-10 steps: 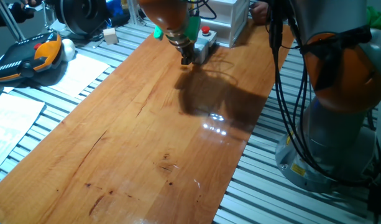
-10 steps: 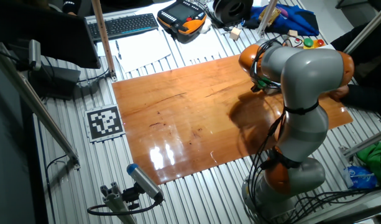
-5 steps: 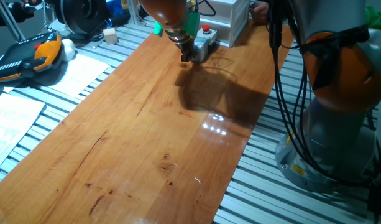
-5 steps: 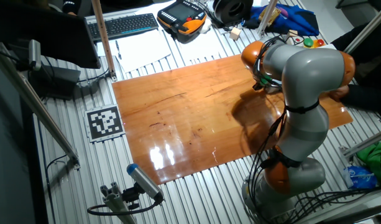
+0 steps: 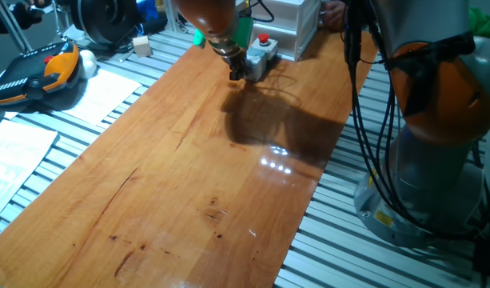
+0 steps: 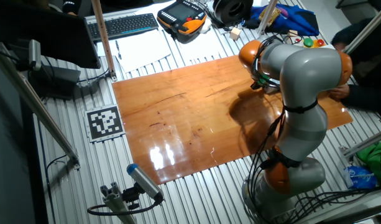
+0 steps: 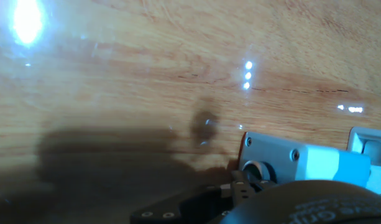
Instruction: Press the button horizontally
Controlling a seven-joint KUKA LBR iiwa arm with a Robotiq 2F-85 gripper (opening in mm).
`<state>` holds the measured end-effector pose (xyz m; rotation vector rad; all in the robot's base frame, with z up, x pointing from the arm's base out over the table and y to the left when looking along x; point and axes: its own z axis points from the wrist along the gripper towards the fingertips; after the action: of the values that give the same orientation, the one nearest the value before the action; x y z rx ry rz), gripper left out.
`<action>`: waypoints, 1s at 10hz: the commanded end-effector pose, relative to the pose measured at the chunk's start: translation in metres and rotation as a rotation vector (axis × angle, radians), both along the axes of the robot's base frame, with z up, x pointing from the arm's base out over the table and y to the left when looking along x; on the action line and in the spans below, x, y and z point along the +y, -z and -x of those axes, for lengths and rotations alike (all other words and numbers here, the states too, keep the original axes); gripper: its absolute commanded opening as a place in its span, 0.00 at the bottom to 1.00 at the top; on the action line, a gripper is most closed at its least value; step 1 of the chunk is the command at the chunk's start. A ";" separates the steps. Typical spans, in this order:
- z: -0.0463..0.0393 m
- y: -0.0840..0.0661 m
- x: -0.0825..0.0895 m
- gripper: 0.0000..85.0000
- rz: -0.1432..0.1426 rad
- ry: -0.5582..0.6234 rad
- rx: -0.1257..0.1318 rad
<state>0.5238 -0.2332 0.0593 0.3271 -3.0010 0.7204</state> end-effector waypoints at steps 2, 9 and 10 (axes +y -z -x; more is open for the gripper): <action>-0.0002 0.000 0.000 0.00 0.004 -0.001 -0.001; 0.0018 0.001 -0.010 0.00 0.006 -0.011 -0.005; 0.0015 0.000 -0.011 0.00 0.003 -0.012 -0.004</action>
<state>0.5224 -0.2437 0.0590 0.3448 -3.0048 0.7270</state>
